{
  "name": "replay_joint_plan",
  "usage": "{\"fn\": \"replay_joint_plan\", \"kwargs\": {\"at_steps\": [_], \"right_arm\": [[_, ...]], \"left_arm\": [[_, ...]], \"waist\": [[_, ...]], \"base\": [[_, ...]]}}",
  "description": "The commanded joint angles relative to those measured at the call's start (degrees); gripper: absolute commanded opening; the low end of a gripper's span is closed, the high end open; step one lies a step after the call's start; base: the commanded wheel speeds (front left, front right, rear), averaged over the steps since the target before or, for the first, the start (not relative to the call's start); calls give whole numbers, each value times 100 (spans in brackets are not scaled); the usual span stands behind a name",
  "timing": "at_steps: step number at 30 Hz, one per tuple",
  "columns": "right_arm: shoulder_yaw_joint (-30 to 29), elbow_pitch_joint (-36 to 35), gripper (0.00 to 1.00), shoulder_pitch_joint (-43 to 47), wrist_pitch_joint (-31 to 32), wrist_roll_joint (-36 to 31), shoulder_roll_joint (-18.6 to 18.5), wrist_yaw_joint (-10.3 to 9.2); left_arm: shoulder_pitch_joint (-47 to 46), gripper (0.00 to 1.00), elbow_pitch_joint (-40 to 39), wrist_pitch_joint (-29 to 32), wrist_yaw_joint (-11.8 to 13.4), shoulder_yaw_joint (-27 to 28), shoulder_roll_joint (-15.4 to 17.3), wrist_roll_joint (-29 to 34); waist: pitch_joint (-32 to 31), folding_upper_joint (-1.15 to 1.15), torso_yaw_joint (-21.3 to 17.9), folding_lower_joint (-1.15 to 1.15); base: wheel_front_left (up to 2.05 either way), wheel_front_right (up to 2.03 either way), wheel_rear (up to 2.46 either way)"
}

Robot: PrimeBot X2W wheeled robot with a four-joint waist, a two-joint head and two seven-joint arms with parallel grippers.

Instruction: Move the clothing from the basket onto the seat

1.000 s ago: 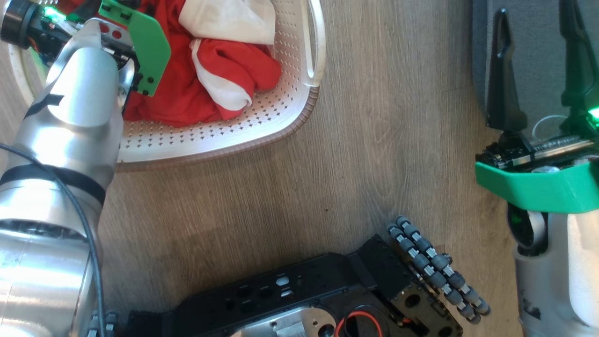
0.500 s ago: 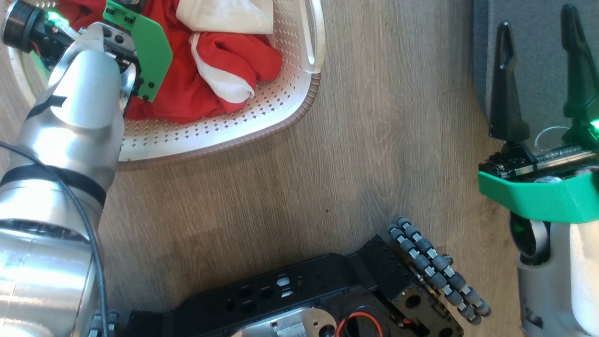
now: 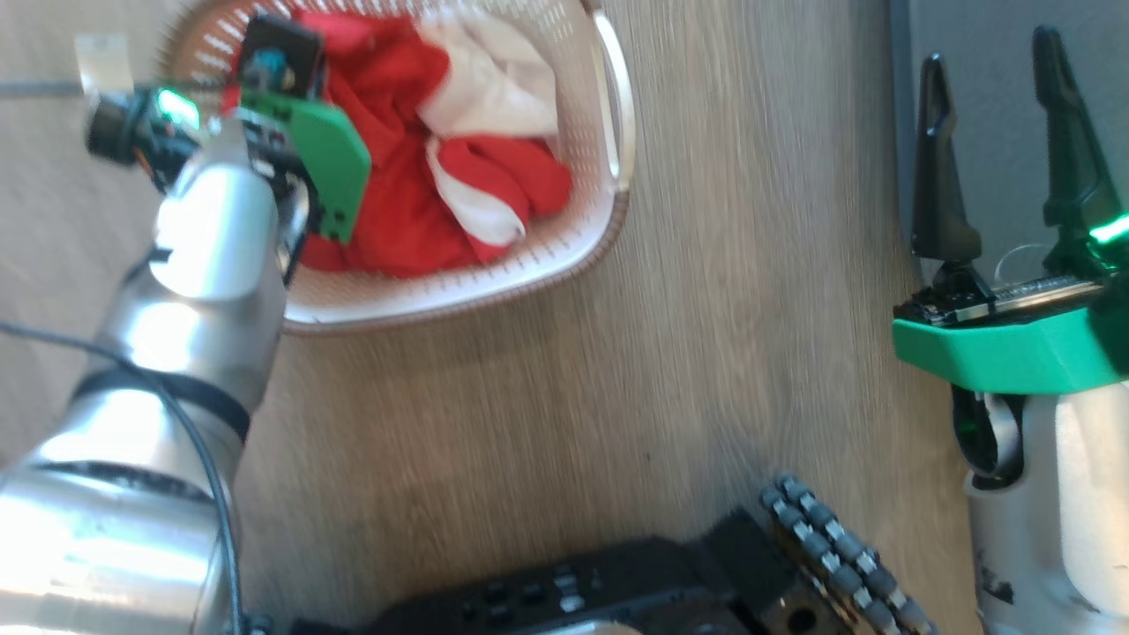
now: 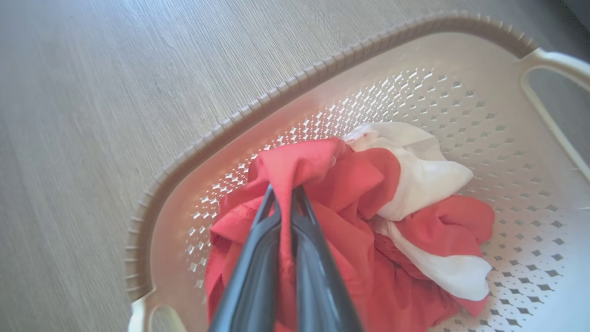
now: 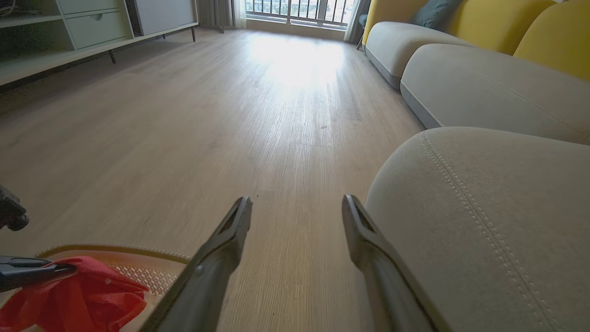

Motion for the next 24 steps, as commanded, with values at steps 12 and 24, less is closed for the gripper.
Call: {"fn": "replay_joint_plan", "kwargs": {"at_steps": [12, 24], "right_arm": [[-26, 524, 100, 711, -36, -355, -22, -1], [55, 819, 100, 1379, -36, -568, -22, -1]], "left_arm": [[1543, 0, -1443, -324, -67, 507, 19, -710], [3403, 0, -3461, -303, 245, 744, 263, -985]], "waist": [[-2811, 0, 849, 0], [-4191, 0, 1206, 0]], "base": [[0, 0, 0], [0, 0, 0]]}}
